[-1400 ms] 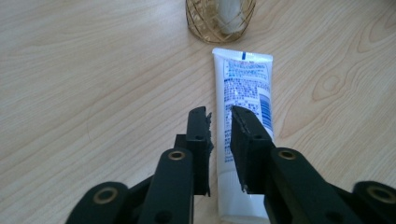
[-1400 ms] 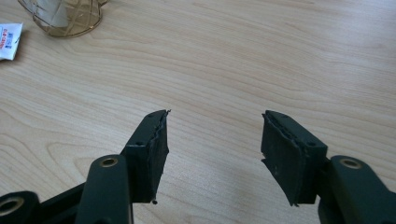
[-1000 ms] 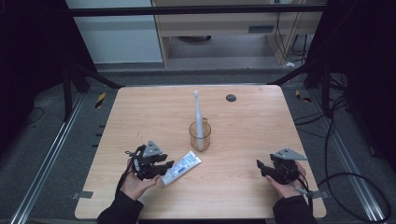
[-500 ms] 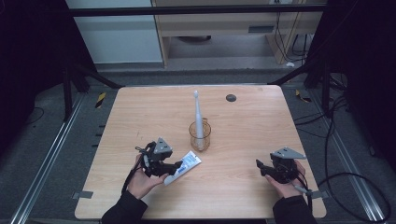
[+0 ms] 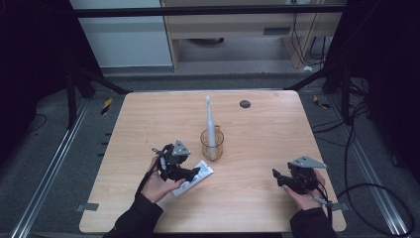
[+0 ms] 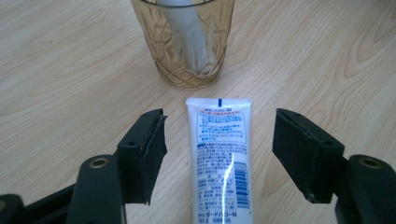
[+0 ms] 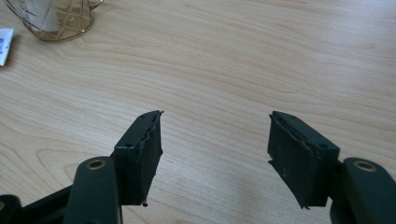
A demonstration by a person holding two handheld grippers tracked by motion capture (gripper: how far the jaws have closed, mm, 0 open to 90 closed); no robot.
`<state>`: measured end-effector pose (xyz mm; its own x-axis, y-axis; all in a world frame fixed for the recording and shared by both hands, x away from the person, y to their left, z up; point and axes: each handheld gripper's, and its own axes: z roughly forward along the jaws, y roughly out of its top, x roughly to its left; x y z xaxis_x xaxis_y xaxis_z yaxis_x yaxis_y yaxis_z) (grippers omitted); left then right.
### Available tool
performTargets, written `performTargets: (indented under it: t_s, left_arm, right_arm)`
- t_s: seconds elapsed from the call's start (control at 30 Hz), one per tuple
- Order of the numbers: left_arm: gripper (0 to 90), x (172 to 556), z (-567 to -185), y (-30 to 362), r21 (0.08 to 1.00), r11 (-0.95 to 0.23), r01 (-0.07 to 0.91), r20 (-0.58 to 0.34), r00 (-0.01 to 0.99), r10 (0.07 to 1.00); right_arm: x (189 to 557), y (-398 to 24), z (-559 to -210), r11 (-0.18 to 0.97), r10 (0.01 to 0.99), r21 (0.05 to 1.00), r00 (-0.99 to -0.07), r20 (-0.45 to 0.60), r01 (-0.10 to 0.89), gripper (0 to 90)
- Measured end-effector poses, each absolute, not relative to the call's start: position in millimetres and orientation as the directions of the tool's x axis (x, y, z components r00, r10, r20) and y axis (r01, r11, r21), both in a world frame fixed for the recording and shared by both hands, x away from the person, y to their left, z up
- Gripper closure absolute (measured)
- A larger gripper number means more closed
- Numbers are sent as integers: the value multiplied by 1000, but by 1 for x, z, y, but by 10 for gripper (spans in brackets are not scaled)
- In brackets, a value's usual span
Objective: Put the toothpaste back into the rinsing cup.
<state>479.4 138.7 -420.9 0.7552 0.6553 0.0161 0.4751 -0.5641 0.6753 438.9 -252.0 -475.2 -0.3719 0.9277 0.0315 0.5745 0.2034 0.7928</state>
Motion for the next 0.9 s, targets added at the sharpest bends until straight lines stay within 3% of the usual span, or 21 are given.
performTargets:
  t_s: [0.9]
  left_arm:
    - [321,488,-445,131,550,-646,530,6,771,637]
  right_arm:
    - [441,-251,-477,230,925,781,-380,10,581,346]
